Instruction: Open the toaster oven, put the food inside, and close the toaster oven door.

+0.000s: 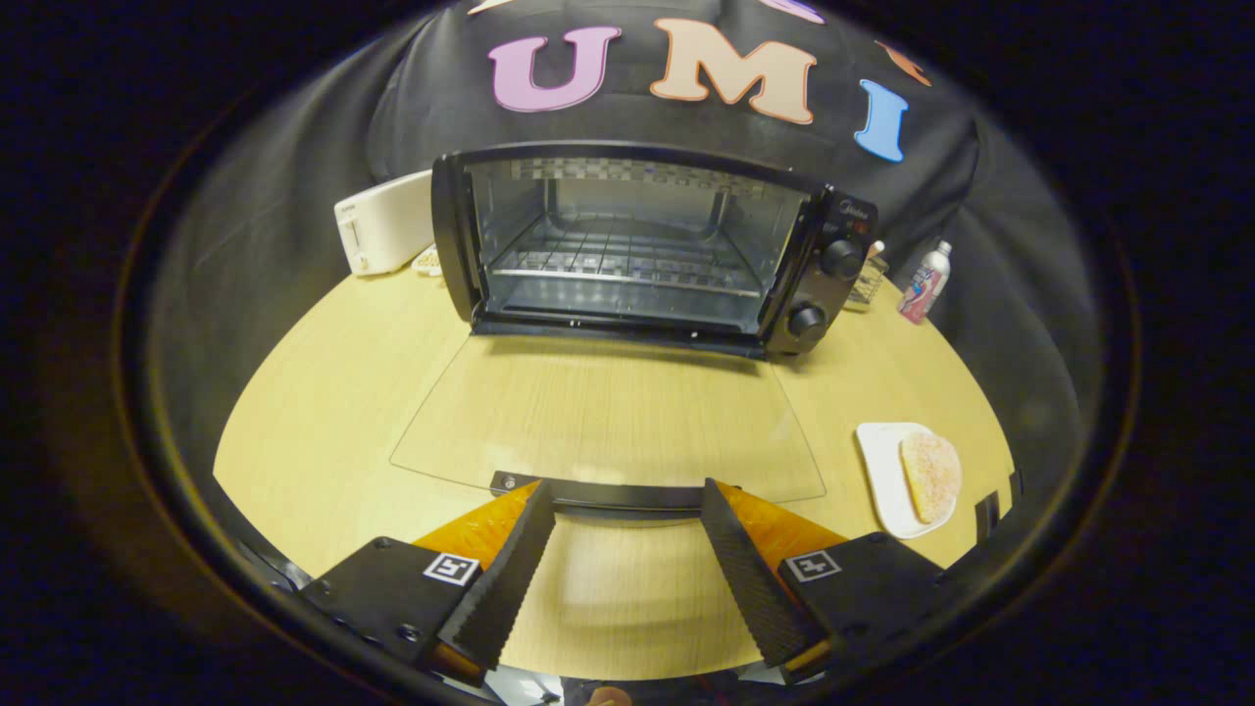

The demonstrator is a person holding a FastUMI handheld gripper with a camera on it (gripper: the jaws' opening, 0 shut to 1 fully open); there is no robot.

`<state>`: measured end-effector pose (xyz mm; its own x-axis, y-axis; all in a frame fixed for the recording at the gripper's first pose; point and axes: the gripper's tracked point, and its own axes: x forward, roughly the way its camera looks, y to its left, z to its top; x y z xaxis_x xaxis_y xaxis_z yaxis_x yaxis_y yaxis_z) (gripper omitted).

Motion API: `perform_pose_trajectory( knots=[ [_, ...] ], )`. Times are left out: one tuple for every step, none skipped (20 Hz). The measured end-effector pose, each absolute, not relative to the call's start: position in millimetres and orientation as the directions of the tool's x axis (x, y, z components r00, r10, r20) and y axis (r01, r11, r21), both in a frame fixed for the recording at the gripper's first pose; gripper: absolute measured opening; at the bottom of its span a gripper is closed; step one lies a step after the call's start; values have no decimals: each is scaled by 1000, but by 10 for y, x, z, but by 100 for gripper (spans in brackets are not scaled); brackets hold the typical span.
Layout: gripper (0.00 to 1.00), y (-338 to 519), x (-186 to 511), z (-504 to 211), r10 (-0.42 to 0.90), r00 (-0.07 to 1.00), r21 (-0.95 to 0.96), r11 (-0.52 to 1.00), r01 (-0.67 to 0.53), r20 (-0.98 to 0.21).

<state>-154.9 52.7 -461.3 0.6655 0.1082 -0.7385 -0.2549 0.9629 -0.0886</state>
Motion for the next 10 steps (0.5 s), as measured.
perform_pose_trajectory(
  knots=[
    [97,532,-1553,-4621,112,665,-77,966,-248,-738],
    [98,530,-1563,-4626,110,663,-67,970,-235,-740],
    [98,525,-1604,-4635,110,652,-53,973,-225,-750],
    [98,506,-1616,-4571,107,652,-49,975,-217,-750],
    [97,460,-1576,-4484,101,671,-58,976,-210,-735],
    [98,381,-1499,-4339,86,697,-77,977,-200,-712],
    [99,286,-1449,-4221,67,718,-97,978,-185,-693],
    [99,146,-1360,-4096,37,739,-120,980,-158,-673],
    [100,-15,-1271,-4006,2,757,-137,983,-121,-653],
    [100,-182,-1170,-3925,-33,769,-149,986,-81,-638]
  ],
)
